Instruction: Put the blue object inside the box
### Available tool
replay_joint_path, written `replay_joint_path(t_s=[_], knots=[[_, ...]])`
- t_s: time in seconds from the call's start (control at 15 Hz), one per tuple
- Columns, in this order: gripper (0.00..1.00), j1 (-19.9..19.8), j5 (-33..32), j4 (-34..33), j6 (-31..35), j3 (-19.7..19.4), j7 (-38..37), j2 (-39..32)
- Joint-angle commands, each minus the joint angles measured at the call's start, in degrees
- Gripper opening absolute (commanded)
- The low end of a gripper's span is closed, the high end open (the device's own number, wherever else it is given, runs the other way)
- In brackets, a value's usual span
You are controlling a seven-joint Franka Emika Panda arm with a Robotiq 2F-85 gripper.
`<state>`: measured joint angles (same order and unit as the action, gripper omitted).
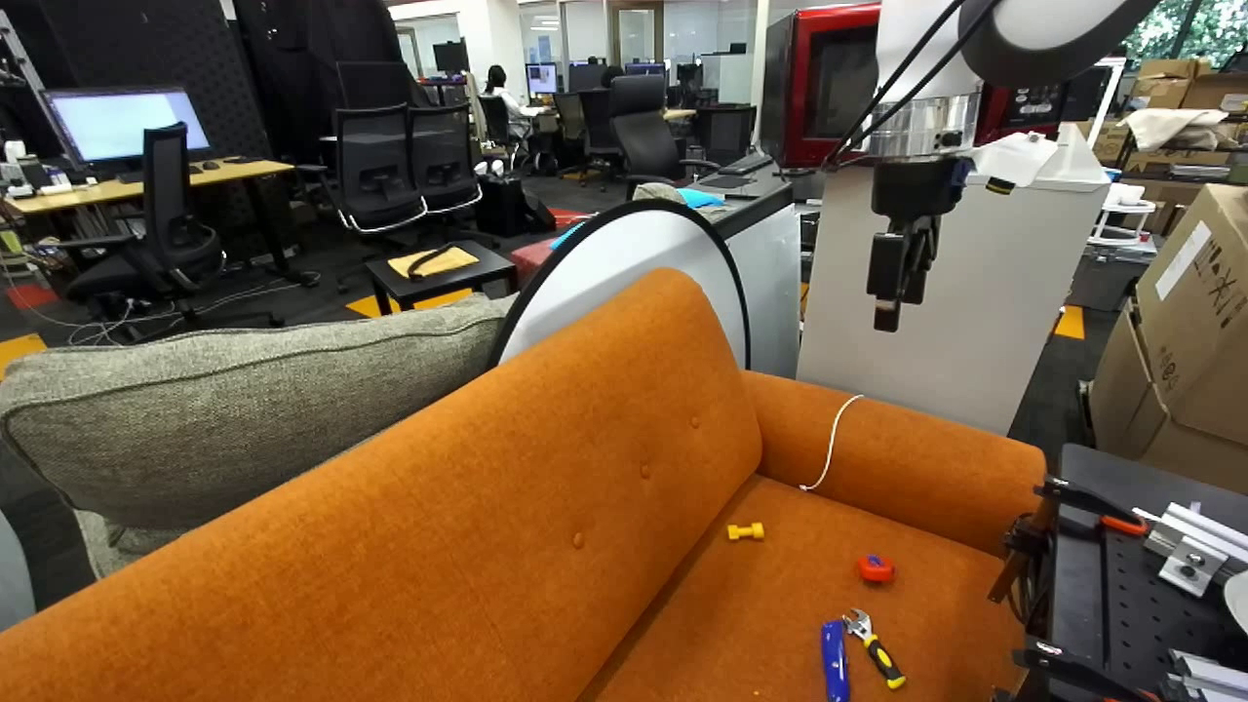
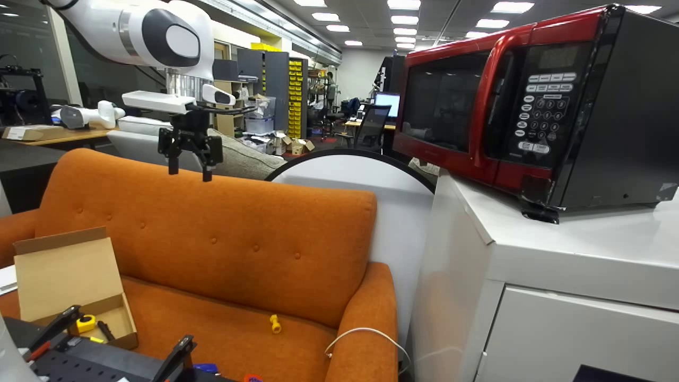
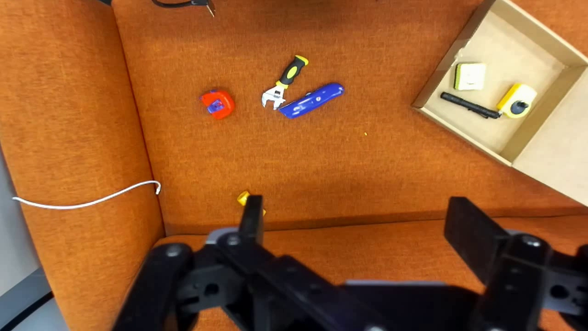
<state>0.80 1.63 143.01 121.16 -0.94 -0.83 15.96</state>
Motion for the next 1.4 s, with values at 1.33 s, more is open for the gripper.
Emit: replay_joint_path(t_s=[1.33], knots=[[1.0,-0.5,9.8,-0.2,10.0,0.3,7.8,-21.6]])
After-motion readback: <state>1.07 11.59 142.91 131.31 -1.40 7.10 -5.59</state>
